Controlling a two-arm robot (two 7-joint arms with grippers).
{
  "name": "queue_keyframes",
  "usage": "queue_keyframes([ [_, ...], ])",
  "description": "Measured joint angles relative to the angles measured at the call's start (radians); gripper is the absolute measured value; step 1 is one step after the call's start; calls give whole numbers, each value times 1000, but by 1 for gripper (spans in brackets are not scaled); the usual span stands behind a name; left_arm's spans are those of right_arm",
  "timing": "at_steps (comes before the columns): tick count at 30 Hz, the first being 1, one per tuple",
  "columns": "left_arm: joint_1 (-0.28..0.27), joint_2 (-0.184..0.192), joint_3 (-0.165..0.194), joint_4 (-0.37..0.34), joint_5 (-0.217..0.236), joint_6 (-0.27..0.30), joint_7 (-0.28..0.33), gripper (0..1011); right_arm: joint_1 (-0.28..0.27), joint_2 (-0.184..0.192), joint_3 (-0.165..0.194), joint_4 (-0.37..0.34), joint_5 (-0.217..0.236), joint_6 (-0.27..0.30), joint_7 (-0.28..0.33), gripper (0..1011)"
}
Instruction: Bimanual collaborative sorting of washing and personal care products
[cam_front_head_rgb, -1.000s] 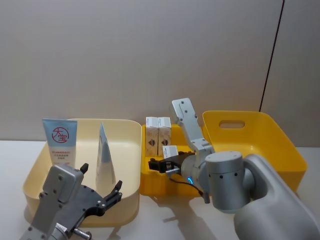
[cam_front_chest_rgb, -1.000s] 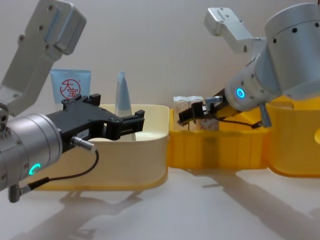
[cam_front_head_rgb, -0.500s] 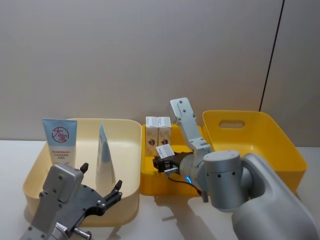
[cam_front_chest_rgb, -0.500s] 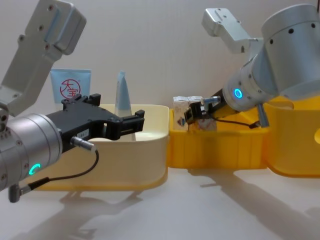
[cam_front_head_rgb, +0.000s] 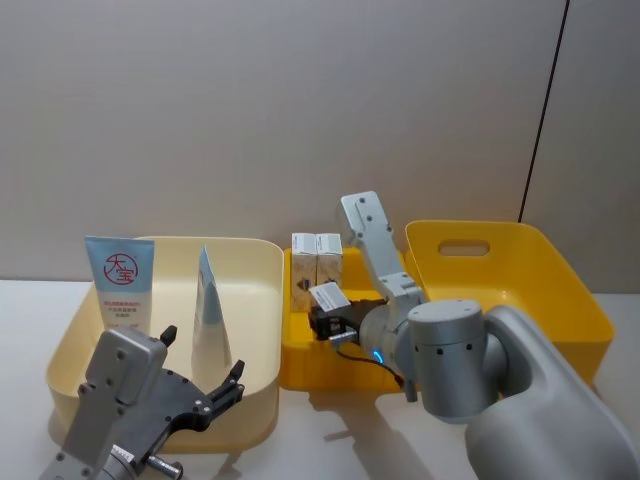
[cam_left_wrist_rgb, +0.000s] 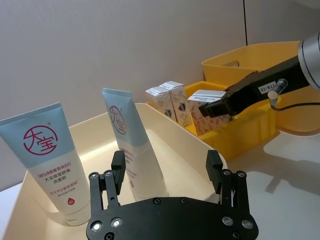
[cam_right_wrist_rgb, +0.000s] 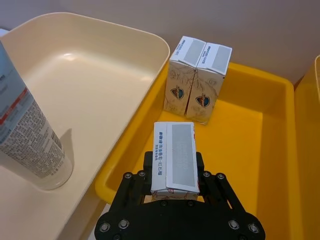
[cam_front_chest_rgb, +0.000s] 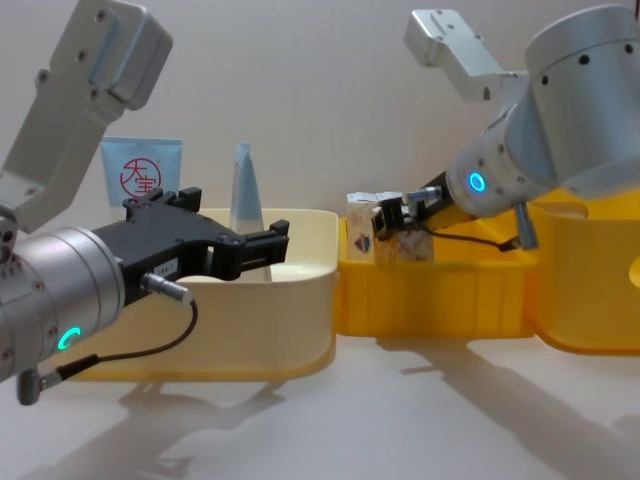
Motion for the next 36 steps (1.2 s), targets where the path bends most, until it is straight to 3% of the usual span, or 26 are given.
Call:
queue_keyframes([
  [21, 0, 0, 0, 0, 0, 0, 0, 1003, -32, 43, 22, -129, -38, -149, -9, 429],
  [36, 0, 0, 0, 0, 0, 0, 0, 1003, -57, 96, 75, -218, -86, -309, -60, 429],
])
